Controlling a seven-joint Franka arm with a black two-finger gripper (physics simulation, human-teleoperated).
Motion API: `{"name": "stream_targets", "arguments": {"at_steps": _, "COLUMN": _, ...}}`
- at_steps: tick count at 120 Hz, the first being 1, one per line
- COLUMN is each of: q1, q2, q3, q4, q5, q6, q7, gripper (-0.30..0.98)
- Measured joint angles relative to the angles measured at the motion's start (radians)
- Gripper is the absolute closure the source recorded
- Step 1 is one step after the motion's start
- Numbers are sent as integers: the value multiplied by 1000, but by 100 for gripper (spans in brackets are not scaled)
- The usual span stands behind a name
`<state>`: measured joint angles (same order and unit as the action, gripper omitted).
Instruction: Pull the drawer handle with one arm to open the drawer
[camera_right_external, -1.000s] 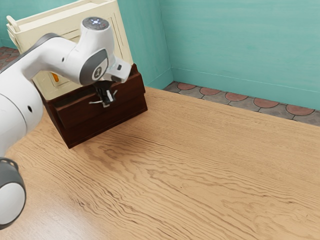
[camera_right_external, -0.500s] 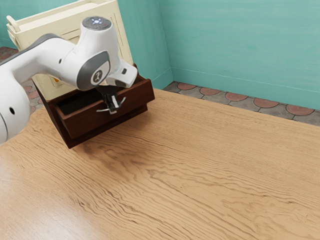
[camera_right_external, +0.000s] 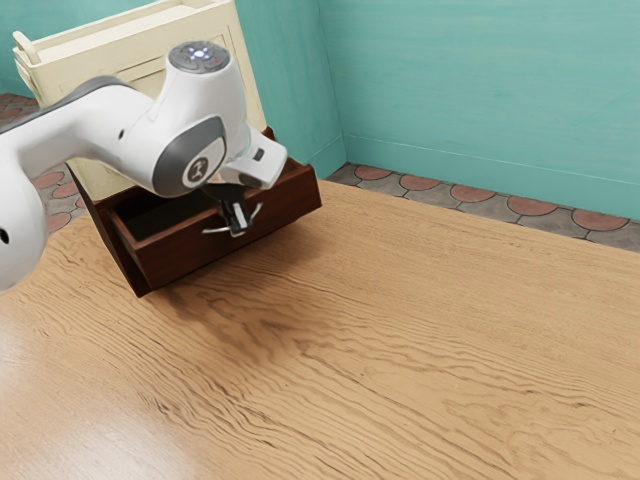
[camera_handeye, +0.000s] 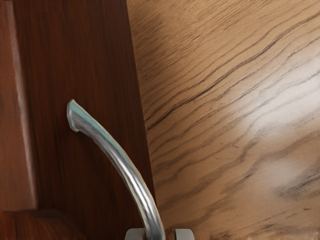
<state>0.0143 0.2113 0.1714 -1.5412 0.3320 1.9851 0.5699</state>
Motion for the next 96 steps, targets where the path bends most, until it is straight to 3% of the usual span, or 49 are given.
{"name": "stream_targets", "arguments": {"at_steps": 60, "q1": -47, "q2": -91, "q3": 1, "q4": -102, "q5": 10, "q6": 20, "q7": -20, "gripper": 73}}
{"name": "stream_targets", "arguments": {"at_steps": 96, "q1": -51, "q2": -107, "q3": -1, "q4": -99, "q5": 5, "q6": 18, "q7": -25, "gripper": 62}}
